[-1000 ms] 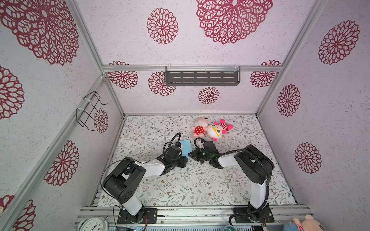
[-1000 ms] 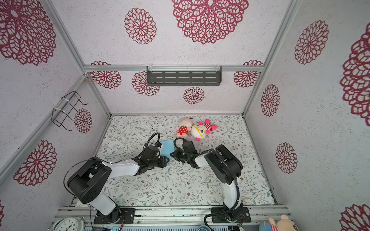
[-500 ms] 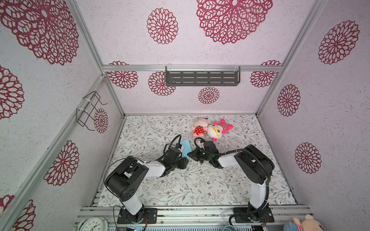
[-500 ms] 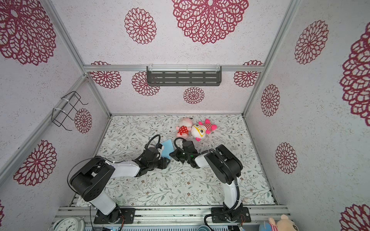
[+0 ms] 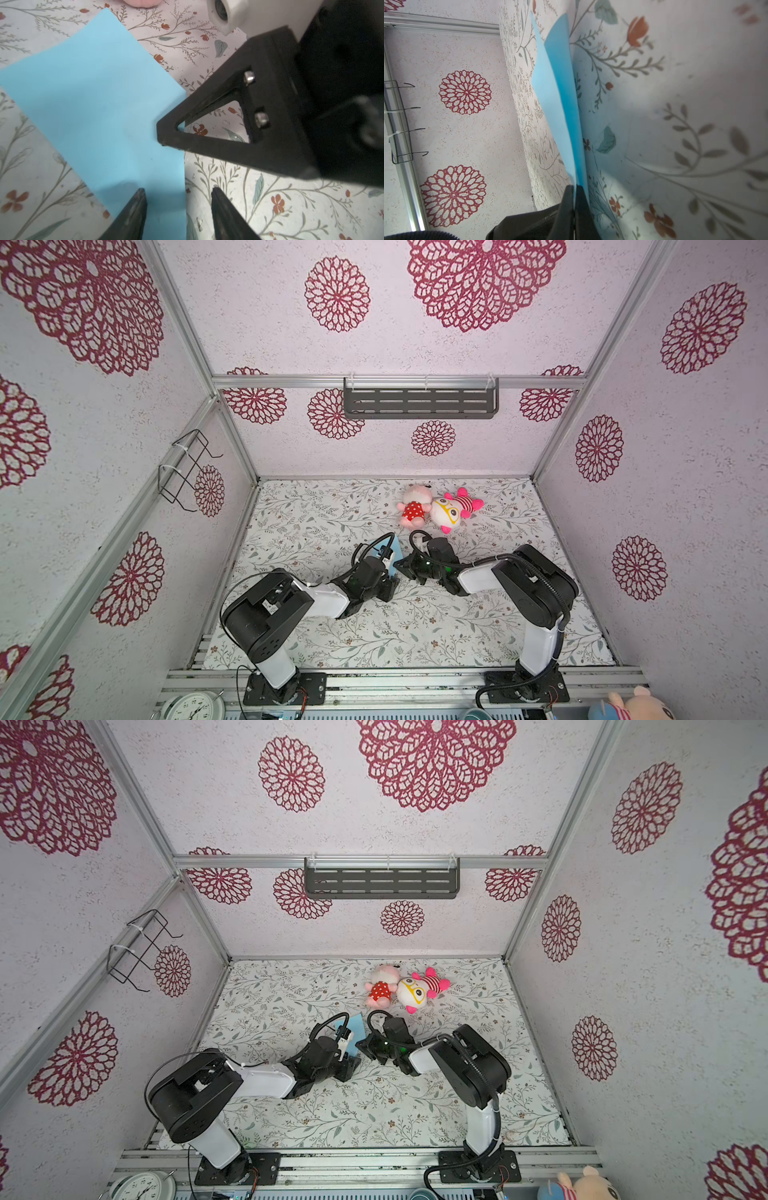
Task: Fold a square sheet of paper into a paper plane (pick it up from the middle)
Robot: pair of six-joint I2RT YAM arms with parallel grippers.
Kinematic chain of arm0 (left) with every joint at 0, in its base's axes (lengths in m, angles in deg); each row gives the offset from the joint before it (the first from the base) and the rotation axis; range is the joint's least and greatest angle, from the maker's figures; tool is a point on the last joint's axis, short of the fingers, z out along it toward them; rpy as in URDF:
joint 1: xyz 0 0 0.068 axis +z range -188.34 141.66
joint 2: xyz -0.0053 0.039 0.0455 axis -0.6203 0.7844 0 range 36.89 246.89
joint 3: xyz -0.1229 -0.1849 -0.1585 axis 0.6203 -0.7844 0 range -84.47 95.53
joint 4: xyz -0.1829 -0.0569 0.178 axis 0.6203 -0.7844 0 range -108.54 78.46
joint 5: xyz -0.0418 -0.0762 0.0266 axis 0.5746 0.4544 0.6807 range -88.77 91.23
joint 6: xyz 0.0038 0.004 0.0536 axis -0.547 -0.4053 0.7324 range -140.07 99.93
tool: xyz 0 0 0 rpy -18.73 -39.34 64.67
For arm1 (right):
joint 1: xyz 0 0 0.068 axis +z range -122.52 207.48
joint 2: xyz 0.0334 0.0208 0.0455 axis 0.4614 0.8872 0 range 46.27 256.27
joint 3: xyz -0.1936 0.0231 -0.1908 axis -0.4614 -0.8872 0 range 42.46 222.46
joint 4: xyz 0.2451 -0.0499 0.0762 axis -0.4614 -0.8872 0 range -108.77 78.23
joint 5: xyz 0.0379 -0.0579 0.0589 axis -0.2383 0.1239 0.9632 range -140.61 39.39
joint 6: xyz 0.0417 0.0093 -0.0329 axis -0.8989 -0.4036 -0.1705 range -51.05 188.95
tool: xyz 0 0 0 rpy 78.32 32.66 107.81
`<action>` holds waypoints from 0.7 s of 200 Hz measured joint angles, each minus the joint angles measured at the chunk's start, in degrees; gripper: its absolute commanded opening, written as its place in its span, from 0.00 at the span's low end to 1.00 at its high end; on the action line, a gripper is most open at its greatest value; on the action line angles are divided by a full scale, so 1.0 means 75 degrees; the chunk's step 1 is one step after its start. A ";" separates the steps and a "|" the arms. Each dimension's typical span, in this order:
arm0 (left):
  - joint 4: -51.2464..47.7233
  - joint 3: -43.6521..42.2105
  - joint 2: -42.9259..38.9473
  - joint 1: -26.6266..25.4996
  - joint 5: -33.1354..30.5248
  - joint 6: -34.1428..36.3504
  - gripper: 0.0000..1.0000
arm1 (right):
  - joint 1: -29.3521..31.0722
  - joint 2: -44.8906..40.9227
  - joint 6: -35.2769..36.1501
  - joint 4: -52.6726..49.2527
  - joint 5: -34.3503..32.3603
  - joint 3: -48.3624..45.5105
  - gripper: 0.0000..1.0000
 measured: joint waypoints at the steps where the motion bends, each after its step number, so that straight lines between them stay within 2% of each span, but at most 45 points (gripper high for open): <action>1: 0.0006 0.0000 0.0000 -0.0003 -0.0006 0.0006 0.51 | 0.0000 -0.0003 0.0000 0.0000 -0.0003 -0.0006 0.06; 39: 0.0408 -0.0082 0.0020 -0.0006 -0.0265 0.0309 0.47 | 0.0000 -0.0181 -0.0300 0.0012 -0.0096 -0.0265 0.08; 96: 0.0930 -0.0332 0.0169 -0.0111 -0.0172 0.0650 0.49 | 0.0000 -0.0396 -0.0816 0.0466 -0.0015 -0.0443 0.13; 140: 0.1093 -0.0393 0.0326 -0.0137 -0.0125 0.0755 0.45 | 0.0000 -0.0393 -0.1125 0.0743 0.0157 -0.0449 0.18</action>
